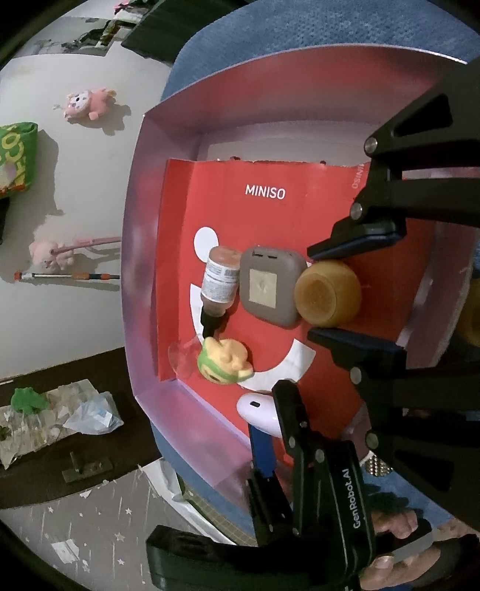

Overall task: Organize rigid objects
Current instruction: 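Lower the lavender case beside the green toy and open the left tool while the right tool releases the ring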

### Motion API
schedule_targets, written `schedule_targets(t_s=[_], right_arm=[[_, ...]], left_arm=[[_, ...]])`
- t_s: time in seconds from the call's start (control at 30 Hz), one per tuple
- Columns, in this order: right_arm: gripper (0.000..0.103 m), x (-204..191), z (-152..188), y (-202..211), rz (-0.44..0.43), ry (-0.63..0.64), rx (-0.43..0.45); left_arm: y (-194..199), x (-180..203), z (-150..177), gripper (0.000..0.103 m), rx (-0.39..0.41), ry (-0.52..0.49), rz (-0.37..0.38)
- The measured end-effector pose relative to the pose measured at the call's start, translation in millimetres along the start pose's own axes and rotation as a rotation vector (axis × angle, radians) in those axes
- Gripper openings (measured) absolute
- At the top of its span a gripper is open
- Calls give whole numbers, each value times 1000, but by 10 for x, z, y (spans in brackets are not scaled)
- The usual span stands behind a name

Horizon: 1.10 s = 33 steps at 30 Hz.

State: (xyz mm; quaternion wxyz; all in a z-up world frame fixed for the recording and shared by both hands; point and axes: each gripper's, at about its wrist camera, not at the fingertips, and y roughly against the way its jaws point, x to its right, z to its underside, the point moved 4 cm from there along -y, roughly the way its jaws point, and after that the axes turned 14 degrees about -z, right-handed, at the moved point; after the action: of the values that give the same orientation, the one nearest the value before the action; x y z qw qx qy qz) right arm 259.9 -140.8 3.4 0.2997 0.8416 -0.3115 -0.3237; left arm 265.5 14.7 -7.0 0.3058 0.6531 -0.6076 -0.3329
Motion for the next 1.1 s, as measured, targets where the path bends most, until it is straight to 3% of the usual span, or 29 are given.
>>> schedule_targets(t_s=[0.5, 1.03, 1.1], right_arm=[[40, 65, -120, -130, 39, -17, 7], [41, 110, -119, -102, 8, -43, 22], [41, 110, -121, -98, 5, -44, 25]], left_arm=[[-27, -45, -55, 52, -2, 9, 1], [-6, -49, -42, 53, -9, 13, -7], [-1, -49, -38, 61, -10, 13, -16]])
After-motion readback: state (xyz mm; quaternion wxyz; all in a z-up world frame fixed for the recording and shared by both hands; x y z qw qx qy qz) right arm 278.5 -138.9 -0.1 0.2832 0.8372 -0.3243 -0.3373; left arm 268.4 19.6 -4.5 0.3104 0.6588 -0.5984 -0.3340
